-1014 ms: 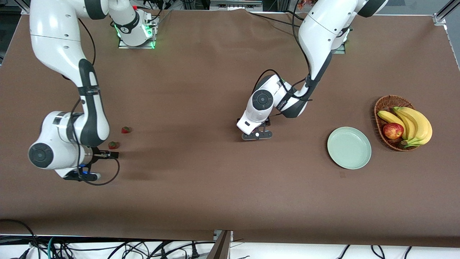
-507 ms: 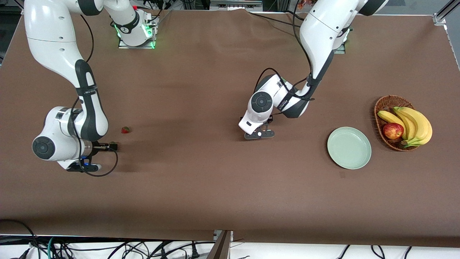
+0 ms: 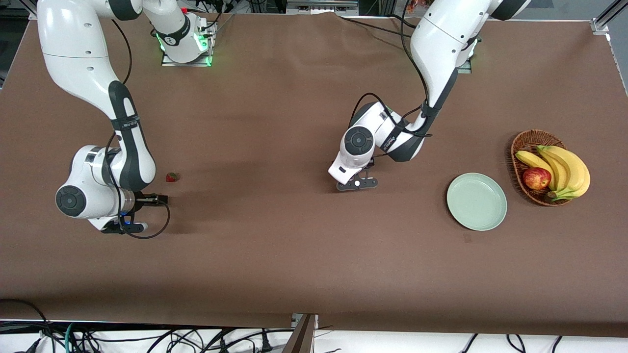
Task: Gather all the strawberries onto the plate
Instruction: 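Carry the strawberry toward the plate while the right gripper grasps another, then lower the strawberry onto the plate while the right gripper carries another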
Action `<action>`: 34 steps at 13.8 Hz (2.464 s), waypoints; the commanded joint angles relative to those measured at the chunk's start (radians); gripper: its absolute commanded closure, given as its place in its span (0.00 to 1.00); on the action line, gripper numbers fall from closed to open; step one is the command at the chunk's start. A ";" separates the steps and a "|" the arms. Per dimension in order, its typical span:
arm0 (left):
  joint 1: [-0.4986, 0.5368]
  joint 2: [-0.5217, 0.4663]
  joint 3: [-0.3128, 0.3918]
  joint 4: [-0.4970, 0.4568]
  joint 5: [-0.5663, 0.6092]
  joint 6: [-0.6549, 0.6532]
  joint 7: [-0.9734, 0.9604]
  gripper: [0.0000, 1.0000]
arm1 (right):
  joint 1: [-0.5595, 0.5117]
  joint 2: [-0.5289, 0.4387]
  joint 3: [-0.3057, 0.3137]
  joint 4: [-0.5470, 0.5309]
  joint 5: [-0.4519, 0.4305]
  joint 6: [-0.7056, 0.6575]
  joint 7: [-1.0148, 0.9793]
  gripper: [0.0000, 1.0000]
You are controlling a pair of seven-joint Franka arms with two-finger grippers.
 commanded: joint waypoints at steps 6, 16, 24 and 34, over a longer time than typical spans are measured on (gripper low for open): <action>0.104 -0.080 0.002 0.046 0.014 -0.156 -0.006 0.79 | -0.003 -0.029 0.007 -0.034 -0.017 0.019 -0.015 0.92; 0.346 -0.163 0.002 0.047 0.027 -0.418 0.470 0.72 | 0.229 0.020 0.010 0.155 0.100 0.017 0.247 0.92; 0.504 -0.145 0.007 0.027 0.128 -0.421 0.810 0.72 | 0.413 0.031 0.157 0.215 0.103 0.092 0.788 0.91; 0.531 -0.132 0.005 -0.076 0.128 -0.260 0.866 0.00 | 0.560 0.200 0.329 0.320 0.101 0.427 0.938 0.90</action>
